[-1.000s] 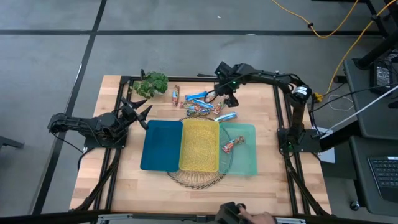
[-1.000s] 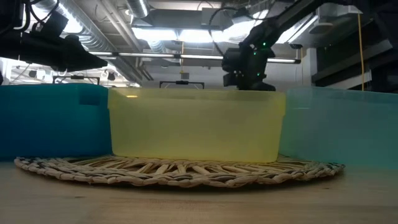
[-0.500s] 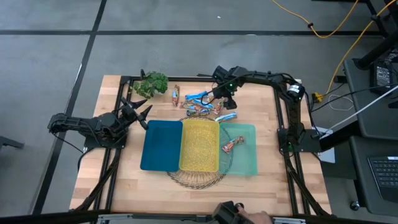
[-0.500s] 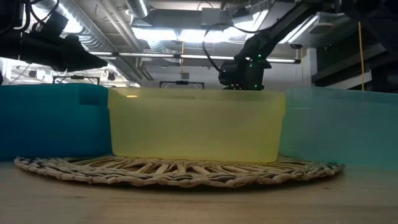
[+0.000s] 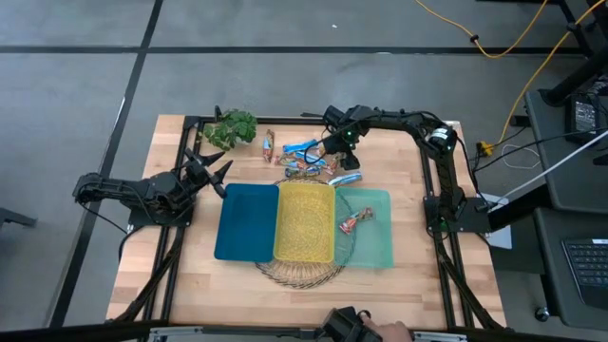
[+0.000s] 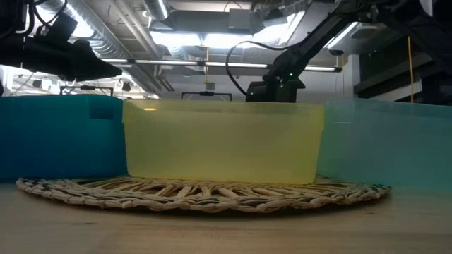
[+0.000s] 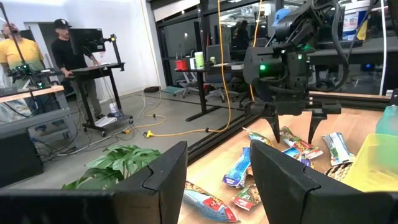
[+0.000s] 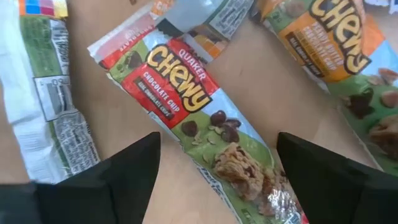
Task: Pick and place Granola Bars by type
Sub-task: Put the red granola bar into the green bin
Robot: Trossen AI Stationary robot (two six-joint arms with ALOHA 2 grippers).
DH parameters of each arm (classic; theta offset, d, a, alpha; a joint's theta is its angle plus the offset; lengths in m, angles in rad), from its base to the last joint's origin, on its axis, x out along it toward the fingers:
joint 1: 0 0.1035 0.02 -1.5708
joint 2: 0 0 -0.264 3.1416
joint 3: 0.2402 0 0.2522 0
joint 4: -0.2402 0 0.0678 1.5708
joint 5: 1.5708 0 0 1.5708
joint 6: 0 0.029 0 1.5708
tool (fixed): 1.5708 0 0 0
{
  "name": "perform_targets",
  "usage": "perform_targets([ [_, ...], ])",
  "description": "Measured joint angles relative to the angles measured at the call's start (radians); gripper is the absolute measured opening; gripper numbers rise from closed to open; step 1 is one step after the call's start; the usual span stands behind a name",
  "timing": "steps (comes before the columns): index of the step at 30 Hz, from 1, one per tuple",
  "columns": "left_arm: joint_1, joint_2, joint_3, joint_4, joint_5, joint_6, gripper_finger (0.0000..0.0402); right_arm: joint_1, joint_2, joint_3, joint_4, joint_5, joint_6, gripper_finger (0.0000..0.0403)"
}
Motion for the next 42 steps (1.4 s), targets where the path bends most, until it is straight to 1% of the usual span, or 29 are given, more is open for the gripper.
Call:
perform_targets([
  [5,0.000,0.000,0.000,0.000,0.000,0.000,0.0169,0.000,0.004,0.001,0.007,0.001,0.001,0.0278],
  [9,0.000,0.000,0.000,0.000,0.000,0.000,0.0169,0.000,0.004,0.001,0.011,0.006,0.004,0.0233],
  [16,0.000,0.000,0.000,0.000,0.000,0.000,0.0169,-0.001,0.005,0.002,0.006,0.005,0.055,0.0154],
  [21,0.000,0.000,0.000,0.000,0.000,0.000,0.0169,0.000,0.005,0.003,-0.020,0.010,0.063,0.0115],
  [26,0.000,0.000,0.000,0.000,0.000,0.000,0.0169,0.001,0.011,0.031,-0.128,0.012,0.108,0.0098],
  [34,0.000,0.000,0.000,0.000,0.000,0.000,0.0169,-0.001,0.010,0.133,-0.312,0.016,0.184,0.0096],
  [38,0.000,0.000,0.000,0.000,0.000,0.000,0.0169,-0.003,0.010,0.174,-0.375,0.015,0.226,0.0095],
  [42,0.000,0.000,0.000,0.000,0.000,0.000,0.0169,-0.012,-0.016,0.182,-0.397,-0.042,0.302,0.0095],
])
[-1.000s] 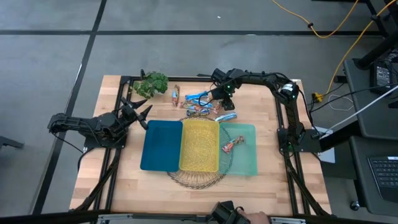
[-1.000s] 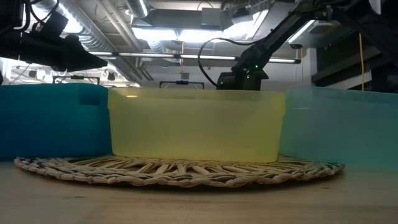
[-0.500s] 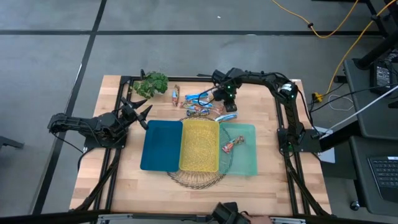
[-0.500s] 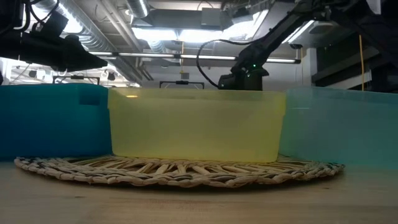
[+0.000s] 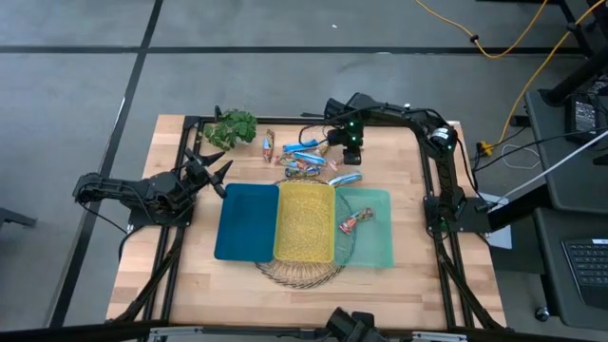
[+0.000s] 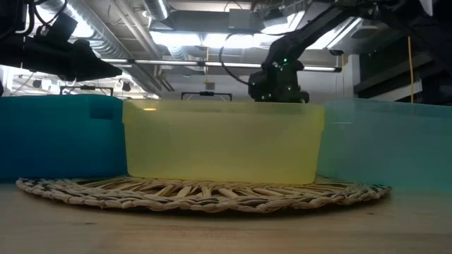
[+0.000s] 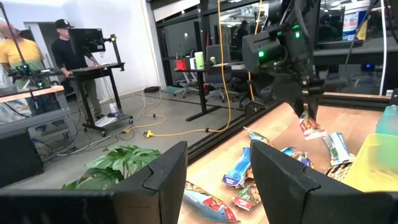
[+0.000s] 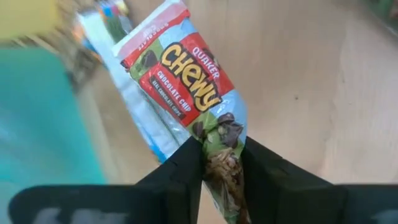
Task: Pick and place Granola Bars by type
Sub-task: Put the red granola bar into the green bin
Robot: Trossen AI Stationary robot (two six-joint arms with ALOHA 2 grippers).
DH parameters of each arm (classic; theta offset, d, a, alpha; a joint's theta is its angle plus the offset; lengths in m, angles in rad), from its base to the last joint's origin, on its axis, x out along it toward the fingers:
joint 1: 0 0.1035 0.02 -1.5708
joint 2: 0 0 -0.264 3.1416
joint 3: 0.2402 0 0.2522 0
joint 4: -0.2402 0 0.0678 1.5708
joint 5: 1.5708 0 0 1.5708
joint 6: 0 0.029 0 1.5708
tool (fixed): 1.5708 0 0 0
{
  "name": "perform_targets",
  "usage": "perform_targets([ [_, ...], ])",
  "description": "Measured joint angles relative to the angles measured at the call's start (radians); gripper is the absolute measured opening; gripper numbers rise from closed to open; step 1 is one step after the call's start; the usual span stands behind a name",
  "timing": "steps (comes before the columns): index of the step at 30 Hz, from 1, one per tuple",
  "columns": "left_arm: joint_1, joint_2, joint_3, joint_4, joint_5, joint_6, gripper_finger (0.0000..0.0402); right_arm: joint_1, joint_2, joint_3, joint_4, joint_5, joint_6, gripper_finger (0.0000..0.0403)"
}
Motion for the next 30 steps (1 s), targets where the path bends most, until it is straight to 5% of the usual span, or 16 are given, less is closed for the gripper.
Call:
perform_targets([
  [17,0.000,0.000,0.000,0.000,0.000,0.000,0.0169,0.004,-0.354,-0.001,0.021,-0.043,0.224,0.0096],
  [30,0.000,0.000,0.000,0.000,0.000,0.000,0.0169,0.112,-0.575,-0.001,-0.008,-0.002,0.370,0.0096],
])
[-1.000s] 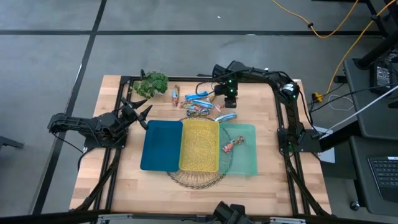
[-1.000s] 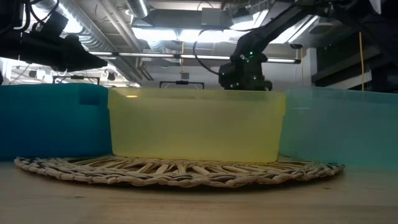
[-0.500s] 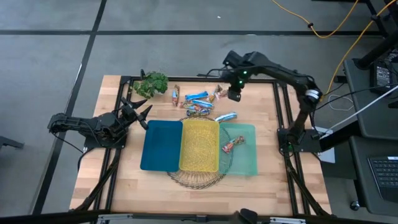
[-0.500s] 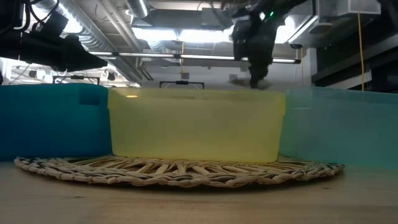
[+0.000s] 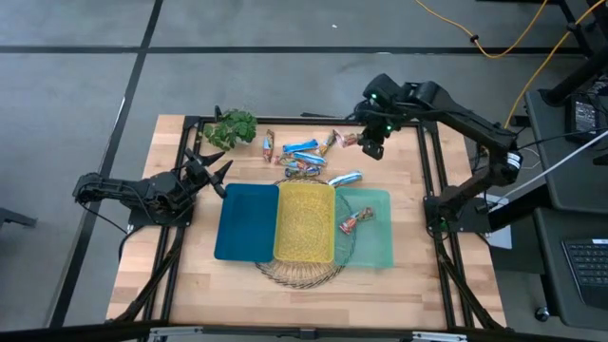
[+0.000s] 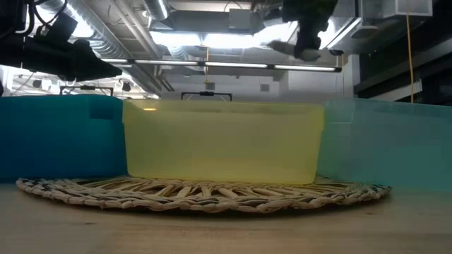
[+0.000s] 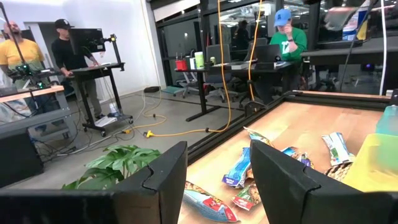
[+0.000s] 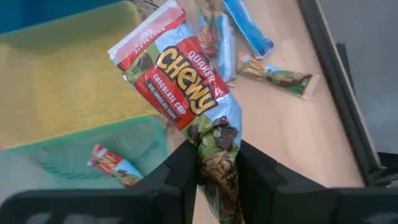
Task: Pick and place Granola Bars by type
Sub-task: Put the red granola bar into the green bin
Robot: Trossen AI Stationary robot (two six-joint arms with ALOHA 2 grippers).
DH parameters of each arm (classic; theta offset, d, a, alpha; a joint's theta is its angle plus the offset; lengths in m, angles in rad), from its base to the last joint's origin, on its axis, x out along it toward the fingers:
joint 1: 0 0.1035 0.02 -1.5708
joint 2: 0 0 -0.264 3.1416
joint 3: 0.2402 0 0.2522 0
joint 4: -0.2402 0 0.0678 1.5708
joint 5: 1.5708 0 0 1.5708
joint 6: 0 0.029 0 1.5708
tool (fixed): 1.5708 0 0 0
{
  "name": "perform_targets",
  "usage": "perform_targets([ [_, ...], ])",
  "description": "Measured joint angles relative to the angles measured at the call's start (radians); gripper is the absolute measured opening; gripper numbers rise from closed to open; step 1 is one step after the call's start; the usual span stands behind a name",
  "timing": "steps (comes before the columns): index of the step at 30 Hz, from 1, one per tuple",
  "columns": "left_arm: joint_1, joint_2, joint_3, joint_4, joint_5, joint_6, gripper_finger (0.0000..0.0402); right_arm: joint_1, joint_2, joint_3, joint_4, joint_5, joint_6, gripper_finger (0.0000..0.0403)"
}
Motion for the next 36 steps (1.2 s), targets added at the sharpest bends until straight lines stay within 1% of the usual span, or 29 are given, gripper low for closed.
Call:
perform_targets([
  [7,0.000,0.000,0.000,0.000,0.000,0.000,0.0169,0.104,-0.042,0.000,-0.015,0.013,0.120,0.0096],
  [16,0.000,0.000,0.000,0.000,0.000,0.000,0.0169,0.299,-0.065,0.000,-0.017,0.123,0.353,0.0096],
  [20,0.000,0.000,0.000,0.000,0.000,0.000,0.0169,0.391,-0.064,0.000,-0.018,0.127,0.425,0.0096],
  [25,0.000,0.000,0.000,0.000,0.000,0.000,0.0169,0.503,-0.064,0.000,-0.018,0.151,0.474,0.0096],
  [30,0.000,0.000,0.000,0.000,0.000,0.000,0.0169,0.598,-0.064,0.000,-0.018,0.156,0.479,0.0096],
  [34,0.000,0.000,0.000,0.000,0.000,0.000,0.0169,0.662,-0.064,0.000,-0.018,0.203,0.483,0.0096],
  [36,0.000,0.000,0.000,0.000,0.000,0.000,0.0169,0.694,-0.064,0.000,-0.018,0.211,0.484,0.0096],
])
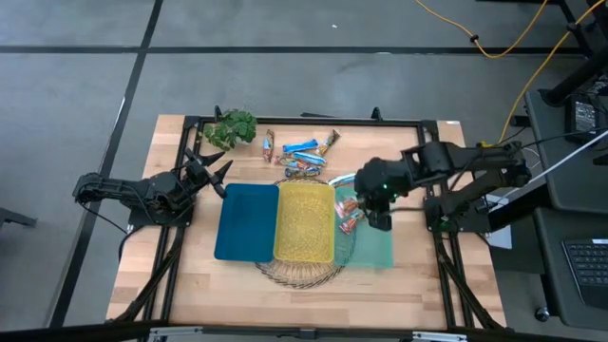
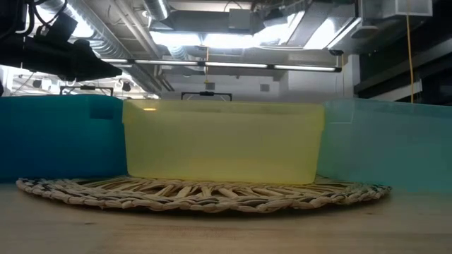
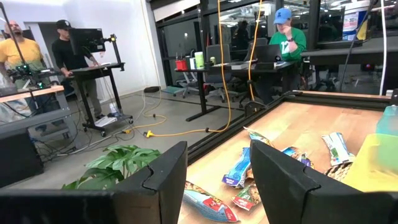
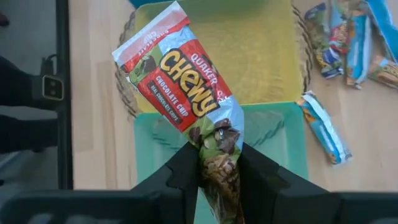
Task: Pick and place Granola Bars by type
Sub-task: Put the red granola bar into the green bin
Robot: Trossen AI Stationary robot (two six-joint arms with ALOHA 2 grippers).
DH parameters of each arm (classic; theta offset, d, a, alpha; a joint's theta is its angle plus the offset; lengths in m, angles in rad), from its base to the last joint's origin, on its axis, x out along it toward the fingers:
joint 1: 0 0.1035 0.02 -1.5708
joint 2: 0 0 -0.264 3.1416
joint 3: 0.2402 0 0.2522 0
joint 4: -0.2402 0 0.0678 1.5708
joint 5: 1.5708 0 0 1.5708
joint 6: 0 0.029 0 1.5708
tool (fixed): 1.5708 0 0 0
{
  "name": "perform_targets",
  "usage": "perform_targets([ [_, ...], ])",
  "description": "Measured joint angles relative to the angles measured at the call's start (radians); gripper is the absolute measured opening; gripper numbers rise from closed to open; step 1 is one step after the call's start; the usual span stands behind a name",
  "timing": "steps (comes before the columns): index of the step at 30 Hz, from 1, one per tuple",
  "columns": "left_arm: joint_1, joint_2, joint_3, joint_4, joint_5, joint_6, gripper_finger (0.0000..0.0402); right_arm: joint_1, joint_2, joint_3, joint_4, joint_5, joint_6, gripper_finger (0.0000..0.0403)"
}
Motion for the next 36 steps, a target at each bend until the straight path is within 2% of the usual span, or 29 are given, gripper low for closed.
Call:
perform_targets([
  [5,0.000,0.000,0.000,0.000,0.000,0.000,0.0169,0.069,0.000,0.000,-0.003,0.002,0.022,0.0096],
  [11,0.000,0.000,0.000,0.000,0.000,0.000,0.0169,0.158,0.000,-0.050,-0.012,0.079,0.026,0.0096],
  [15,0.000,0.000,0.000,0.000,0.000,0.000,0.0169,0.193,-0.001,-0.173,0.031,0.079,0.053,0.0096],
  [25,0.000,0.000,0.000,0.000,0.000,0.000,0.0169,0.214,0.001,-0.582,0.395,0.017,0.154,0.0096],
  [36,0.000,0.000,0.000,0.000,0.000,0.000,0.0169,0.209,0.000,-0.783,0.602,0.018,0.229,0.0096],
])
